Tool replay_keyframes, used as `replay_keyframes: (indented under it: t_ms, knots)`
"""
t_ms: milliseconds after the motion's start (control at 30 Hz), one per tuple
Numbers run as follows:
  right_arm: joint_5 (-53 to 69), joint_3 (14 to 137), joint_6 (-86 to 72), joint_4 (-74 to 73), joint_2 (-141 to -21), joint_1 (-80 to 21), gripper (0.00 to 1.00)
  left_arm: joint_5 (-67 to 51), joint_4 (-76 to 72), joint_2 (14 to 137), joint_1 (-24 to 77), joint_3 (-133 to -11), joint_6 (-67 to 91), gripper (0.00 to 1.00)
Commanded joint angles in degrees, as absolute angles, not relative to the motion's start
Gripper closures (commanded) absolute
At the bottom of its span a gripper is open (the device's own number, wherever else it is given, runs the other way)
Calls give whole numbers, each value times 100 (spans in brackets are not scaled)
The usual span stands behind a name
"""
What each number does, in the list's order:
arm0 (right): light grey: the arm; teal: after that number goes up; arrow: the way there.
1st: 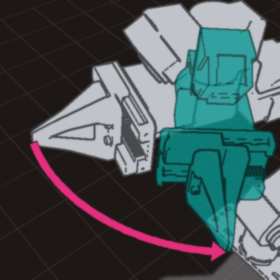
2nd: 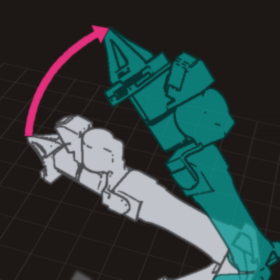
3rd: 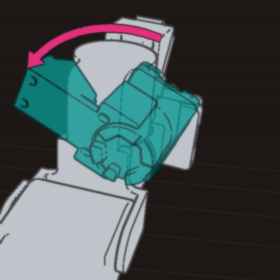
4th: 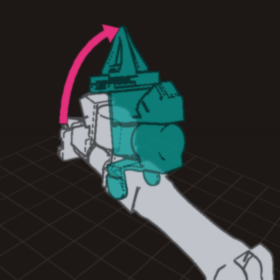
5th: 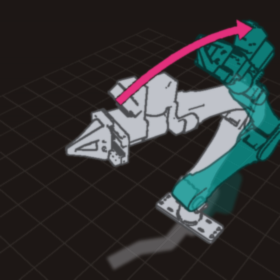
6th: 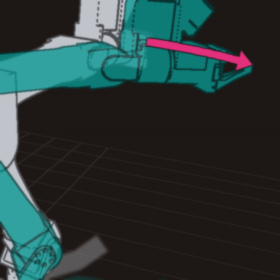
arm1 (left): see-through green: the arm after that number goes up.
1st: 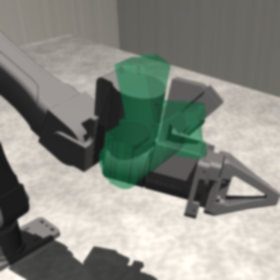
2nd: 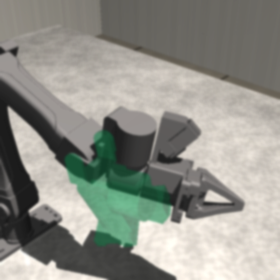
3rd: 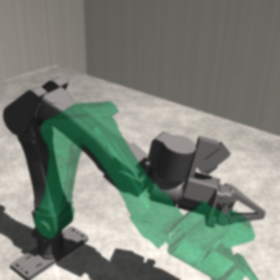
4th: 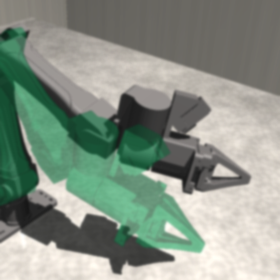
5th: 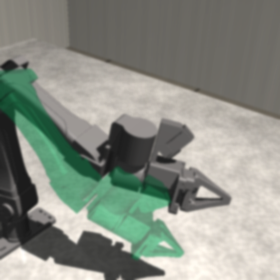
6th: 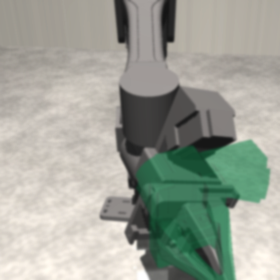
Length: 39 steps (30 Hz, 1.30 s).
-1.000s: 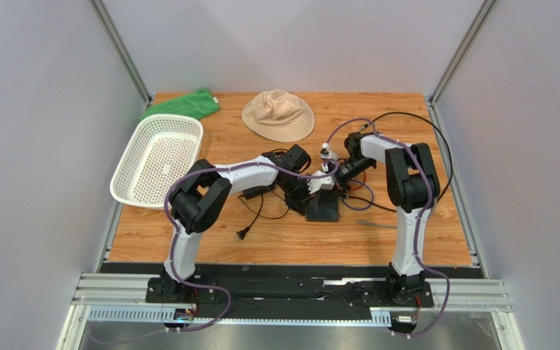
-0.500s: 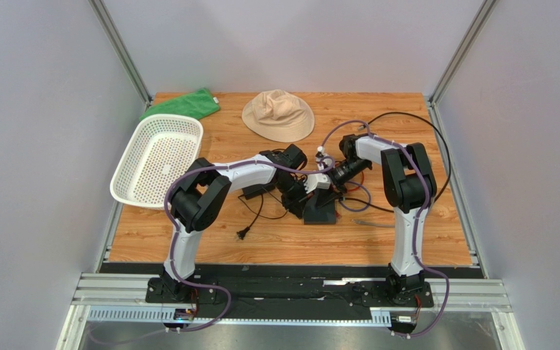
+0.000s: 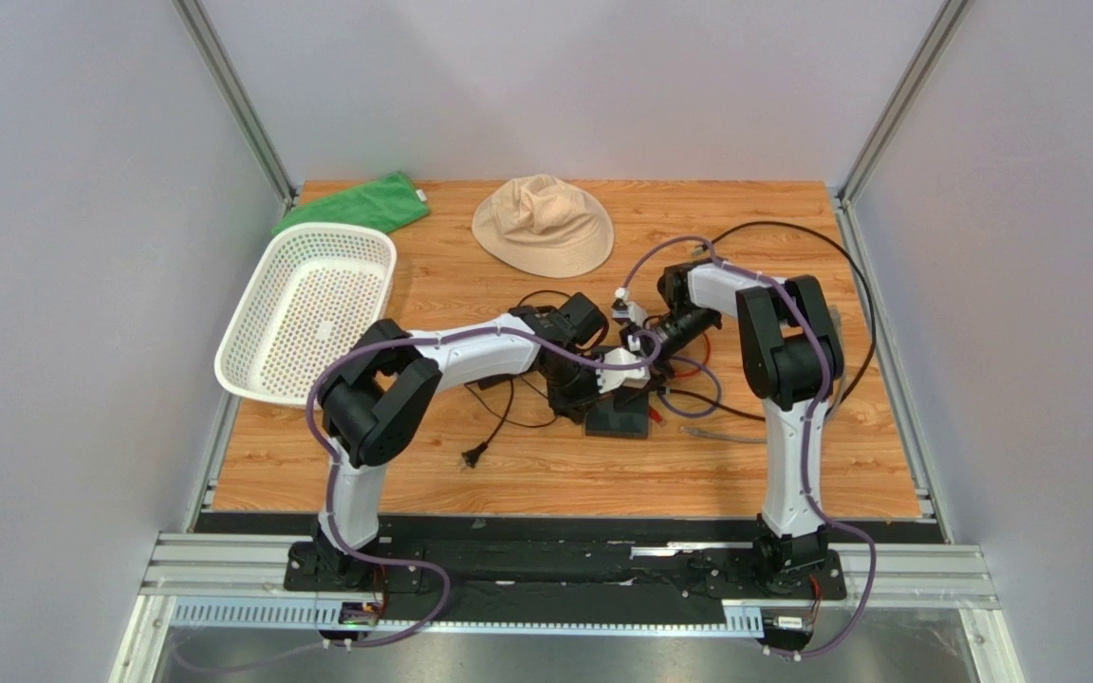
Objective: Pull the plug from the switch port
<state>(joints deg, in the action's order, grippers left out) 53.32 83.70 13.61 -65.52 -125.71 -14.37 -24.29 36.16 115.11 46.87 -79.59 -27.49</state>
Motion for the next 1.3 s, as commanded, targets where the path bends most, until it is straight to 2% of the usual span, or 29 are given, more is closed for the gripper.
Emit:
replay_keyframes:
  t_ms: [0,167,300,600,733,867,1100,1200,1267]
  knots:
    - [3358,8306,2021,-5985,-13034,-1424,100,-132,4256,11524,4413,-7085,-3497,100]
    - [3340,8279,2004,-5959,-12999,-1424,100,-351,3850,11171,4324,-6505,-3560,100]
    - [3296,8209,1960,-5880,-12955,-1441,100,1473,2945,11258,4377,-6301,-3340,100]
    - [3243,8297,1942,-5968,-13025,-1459,100,-323,3470,11022,4201,-6372,-3822,100]
    - [3313,8227,2021,-5985,-12877,-1415,100,-852,3823,10724,4017,-6635,-3490,100]
    - [3384,8209,2136,-6046,-12508,-1240,100,-311,3823,10450,3806,-6758,-3340,100]
    - [2989,9217,2197,-6118,-11481,-765,100,-9,4333,11082,2541,-7601,-3454,100]
    - [2769,9474,2023,-5890,-11076,-537,96,237,4272,11180,2137,-7971,-3621,100]
    - [2751,9650,1794,-5766,-10925,-379,88,46,4480,11206,1987,-8348,-3700,100]
